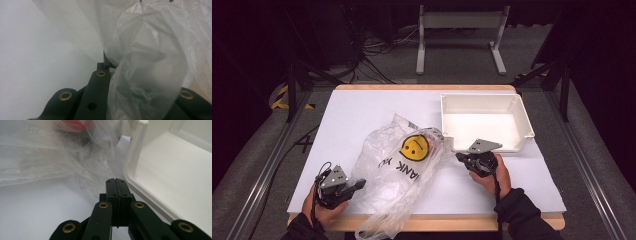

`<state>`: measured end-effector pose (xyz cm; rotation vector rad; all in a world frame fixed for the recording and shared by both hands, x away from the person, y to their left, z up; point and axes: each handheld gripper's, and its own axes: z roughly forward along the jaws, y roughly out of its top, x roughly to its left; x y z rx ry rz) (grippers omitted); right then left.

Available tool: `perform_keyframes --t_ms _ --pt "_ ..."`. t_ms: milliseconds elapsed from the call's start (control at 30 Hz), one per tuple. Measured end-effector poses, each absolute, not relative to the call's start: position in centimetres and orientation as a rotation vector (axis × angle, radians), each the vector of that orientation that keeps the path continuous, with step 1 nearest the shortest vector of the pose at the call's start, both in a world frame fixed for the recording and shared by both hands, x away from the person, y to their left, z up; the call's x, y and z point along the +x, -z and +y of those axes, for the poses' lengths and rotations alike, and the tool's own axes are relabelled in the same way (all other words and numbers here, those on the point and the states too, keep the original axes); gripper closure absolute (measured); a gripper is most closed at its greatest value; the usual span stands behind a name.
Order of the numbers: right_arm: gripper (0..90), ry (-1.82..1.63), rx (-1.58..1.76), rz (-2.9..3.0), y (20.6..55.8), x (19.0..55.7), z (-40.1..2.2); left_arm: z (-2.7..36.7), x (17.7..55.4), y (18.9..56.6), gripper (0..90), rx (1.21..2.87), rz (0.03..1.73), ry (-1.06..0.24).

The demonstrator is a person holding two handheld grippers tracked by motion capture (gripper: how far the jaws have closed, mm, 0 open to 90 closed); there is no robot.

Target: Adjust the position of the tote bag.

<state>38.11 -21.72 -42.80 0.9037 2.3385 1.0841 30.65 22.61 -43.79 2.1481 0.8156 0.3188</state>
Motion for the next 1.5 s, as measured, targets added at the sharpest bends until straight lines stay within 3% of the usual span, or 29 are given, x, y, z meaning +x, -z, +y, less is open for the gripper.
perform_keyframes --t_ms 133,233,267,500,700,733,800,867,1067,1200,1233,1300,1367,1500 --pt "89.7 -1.139 0.9 2.327 42.8 38.3 -22.2 22.5 30.2 43.8 87.9 2.155 0.765 -0.333" --pt "83.7 -1.135 0.86 2.323 42.6 37.9 -21.8 22.3 30.0 43.6 87.3 2.156 0.761 -0.341" --pt "72.3 -1.176 0.827 2.314 42.1 37.2 -21.1 22.3 30.0 43.5 87.3 2.153 0.754 -0.351" --pt "57.8 -1.355 0.72 2.282 39.8 34.8 -19.2 22.1 30.2 43.8 87.6 2.158 0.746 -0.339" --pt "37.1 -1.404 0.608 2.36 39.9 33.2 -16.2 21.6 30.2 43.9 87.7 2.17 0.716 -0.327" --pt "37.1 -1.404 0.608 2.36 39.9 33.2 -16.2 21.5 30.2 44.0 87.7 2.169 0.712 -0.321" --pt "21.1 -1.38 0.643 2.371 40.6 33.3 -15.3 21.4 30.1 44.1 87.1 2.172 0.712 -0.32" --pt "20.5 -1.353 0.658 2.367 40.9 33.4 -15.1 21.3 30.1 44.2 87.0 2.177 0.701 -0.316" --pt "25.0 -1.228 0.753 2.382 43.3 35.8 -13.7 20.7 30.3 44.6 86.8 2.207 0.692 -0.312" --pt "41.5 -1.153 0.781 2.428 44.9 36.9 -13.1 20.9 30.4 44.8 86.6 2.211 0.698 -0.306" --pt "41.5 -1.153 0.781 2.428 44.9 36.9 -13.1 20.9 30.4 44.8 86.6 2.211 0.698 -0.306" --pt "49.6 -1.121 0.759 2.455 45.0 37.0 -12.8 21.1 30.5 44.9 86.4 2.208 0.703 -0.306" --pt "66.5 -1.1 0.746 2.493 45.1 37.2 -12.7 21.2 30.5 44.8 85.6 2.199 0.712 -0.306" --pt "83.9 -1.107 0.729 2.51 45.1 37.1 -12.6 21.5 30.4 44.5 82.7 2.183 0.719 -0.318"
